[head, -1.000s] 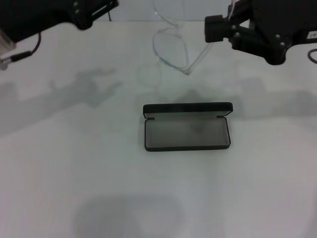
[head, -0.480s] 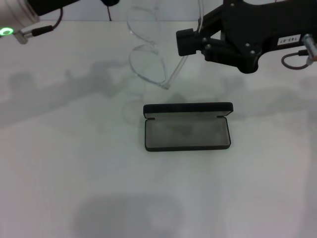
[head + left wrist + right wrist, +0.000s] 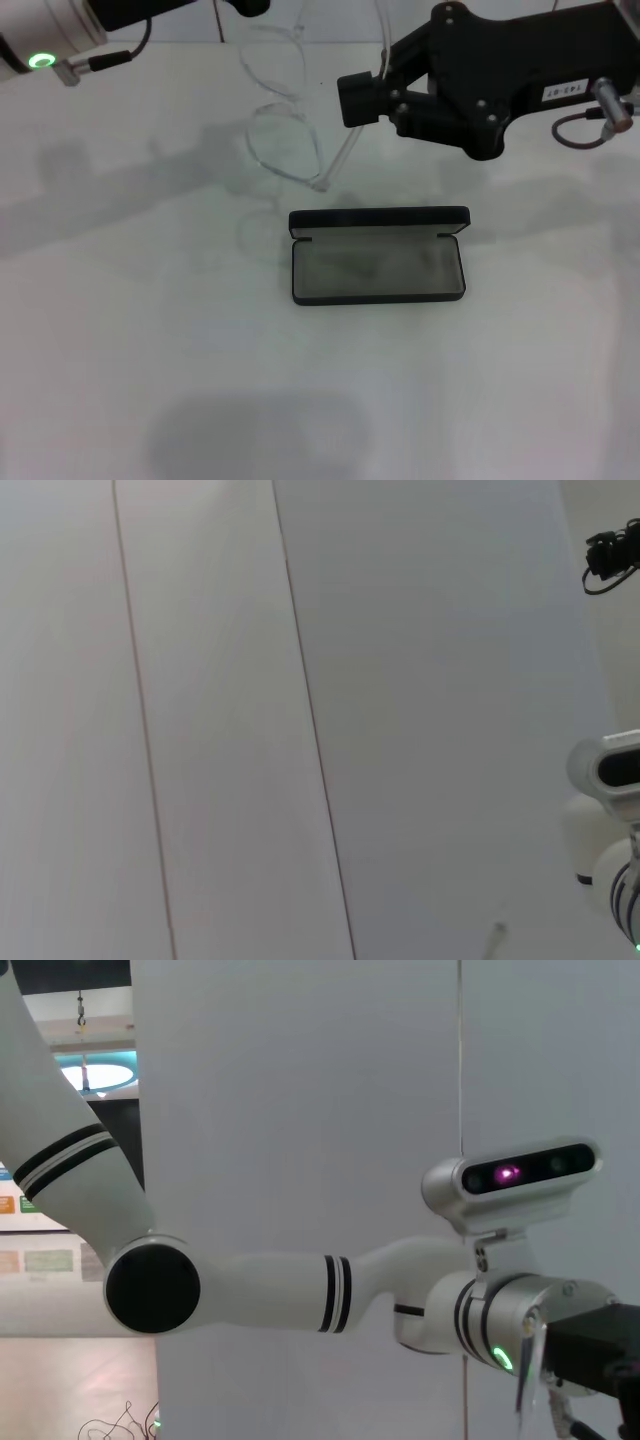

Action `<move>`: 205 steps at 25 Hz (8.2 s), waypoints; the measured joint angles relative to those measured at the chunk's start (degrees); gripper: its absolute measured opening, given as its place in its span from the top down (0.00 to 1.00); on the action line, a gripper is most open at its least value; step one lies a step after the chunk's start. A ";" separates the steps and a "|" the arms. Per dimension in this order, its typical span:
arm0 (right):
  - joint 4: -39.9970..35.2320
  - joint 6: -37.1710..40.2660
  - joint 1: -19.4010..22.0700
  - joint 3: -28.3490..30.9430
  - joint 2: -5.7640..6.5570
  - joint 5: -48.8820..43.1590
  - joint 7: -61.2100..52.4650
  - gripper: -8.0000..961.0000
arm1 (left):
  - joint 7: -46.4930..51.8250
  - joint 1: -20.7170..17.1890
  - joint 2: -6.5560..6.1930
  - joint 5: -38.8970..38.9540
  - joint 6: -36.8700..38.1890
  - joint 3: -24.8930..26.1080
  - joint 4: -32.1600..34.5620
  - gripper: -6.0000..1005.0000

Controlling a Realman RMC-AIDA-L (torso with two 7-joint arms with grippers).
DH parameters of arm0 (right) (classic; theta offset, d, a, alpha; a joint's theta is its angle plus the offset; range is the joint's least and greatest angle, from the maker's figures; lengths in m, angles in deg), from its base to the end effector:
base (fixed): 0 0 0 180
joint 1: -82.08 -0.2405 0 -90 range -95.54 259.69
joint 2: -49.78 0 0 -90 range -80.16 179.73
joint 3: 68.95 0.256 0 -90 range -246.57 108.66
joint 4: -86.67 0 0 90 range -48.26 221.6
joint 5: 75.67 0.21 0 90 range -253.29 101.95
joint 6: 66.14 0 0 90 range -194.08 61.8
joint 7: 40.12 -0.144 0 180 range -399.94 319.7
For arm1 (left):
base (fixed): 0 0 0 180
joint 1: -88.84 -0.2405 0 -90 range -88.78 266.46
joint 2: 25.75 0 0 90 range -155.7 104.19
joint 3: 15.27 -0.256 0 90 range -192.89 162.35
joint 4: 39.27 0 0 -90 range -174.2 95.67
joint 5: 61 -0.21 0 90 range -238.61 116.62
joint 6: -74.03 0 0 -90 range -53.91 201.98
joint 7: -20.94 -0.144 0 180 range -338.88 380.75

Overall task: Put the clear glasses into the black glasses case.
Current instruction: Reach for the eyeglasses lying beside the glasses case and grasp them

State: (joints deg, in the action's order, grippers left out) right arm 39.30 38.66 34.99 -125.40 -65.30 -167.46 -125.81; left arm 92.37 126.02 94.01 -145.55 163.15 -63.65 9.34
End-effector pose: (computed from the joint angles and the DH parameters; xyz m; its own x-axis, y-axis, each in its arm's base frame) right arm 0.0862 0.3581 0.0382 0.7710 0.0583 -0.6342 0.1340 -0.9884 0.0720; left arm -0.1353 0.3800 0.0529 0.6490 -0.2017 0.7335 0.1269 -0.9220 -0.3658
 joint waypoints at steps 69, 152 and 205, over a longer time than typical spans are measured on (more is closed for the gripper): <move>0.48 2.06 1.59 -0.07 0.16 2.95 -1.00 0.52 | 0.19 -1.00 -0.15 2.79 -2.11 -4.88 0.00 0.91; -37.07 3.83 30.54 1.60 -0.23 -35.46 -7.02 0.43 | 21.20 -14.57 -2.89 4.08 7.21 -2.78 2.64 0.66; -32.43 3.90 23.72 2.70 -0.02 -26.78 -5.52 0.99 | 21.20 -15.36 -2.54 4.04 7.56 -1.45 1.24 0.64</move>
State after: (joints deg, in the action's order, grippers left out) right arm 6.87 42.56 58.70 -122.70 -65.31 -194.24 -131.32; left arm 113.57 110.66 91.47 -141.50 170.72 -65.10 10.57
